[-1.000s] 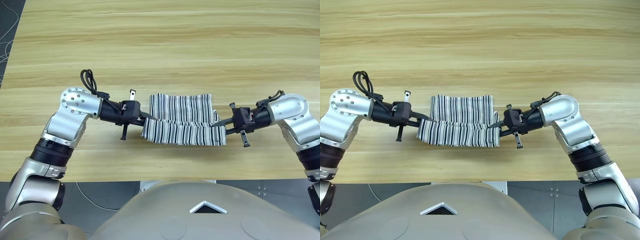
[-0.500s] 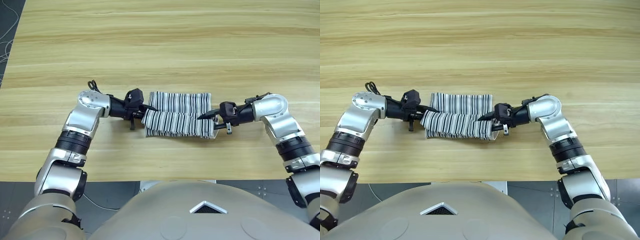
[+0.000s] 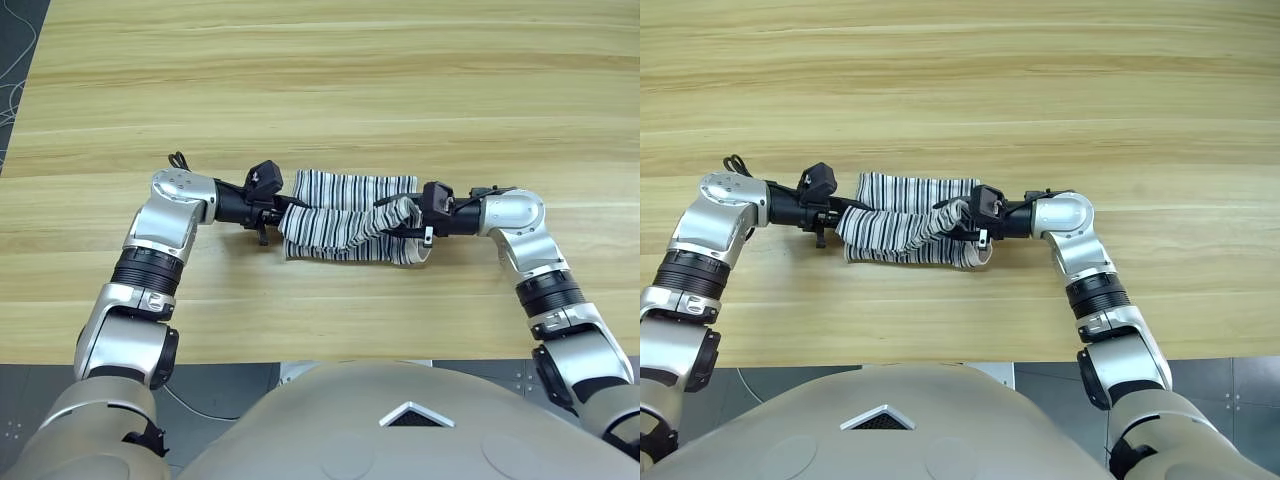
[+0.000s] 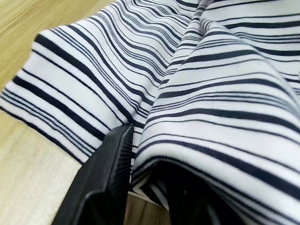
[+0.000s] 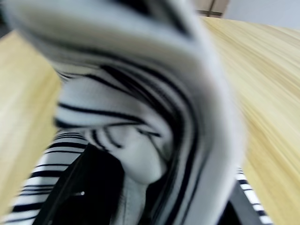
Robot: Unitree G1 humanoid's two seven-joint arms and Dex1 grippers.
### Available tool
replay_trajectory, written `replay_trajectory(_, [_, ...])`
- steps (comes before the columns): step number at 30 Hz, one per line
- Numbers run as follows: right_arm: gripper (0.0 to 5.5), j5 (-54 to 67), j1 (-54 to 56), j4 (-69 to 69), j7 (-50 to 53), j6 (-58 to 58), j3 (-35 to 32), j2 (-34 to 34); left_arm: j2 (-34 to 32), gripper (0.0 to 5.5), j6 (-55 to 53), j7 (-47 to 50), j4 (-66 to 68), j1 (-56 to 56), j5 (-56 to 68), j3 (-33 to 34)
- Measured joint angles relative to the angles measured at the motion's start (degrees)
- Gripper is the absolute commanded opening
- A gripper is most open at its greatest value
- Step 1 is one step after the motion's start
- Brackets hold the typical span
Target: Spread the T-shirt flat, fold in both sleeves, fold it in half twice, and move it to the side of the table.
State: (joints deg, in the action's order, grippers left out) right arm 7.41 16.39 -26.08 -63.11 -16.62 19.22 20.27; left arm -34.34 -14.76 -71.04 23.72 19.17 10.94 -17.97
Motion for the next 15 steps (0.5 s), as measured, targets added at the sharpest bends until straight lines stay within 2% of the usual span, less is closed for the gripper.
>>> replay_trajectory(9, [1.87, -9.4, 7.0, -11.8, 16.3, -1.1, -0.6, -5.7, -0.9, 1.11, 0.0, -1.0, -1.5, -1.0, -0.1, 0.2])
replay_trajectory(15, [1.87, -8.1, 8.0, -12.4, 17.6, 5.7, -3.2, -5.7, -0.5, 1.11, -2.0, -0.8, 0.7, -0.6, 1.3, 3.3])
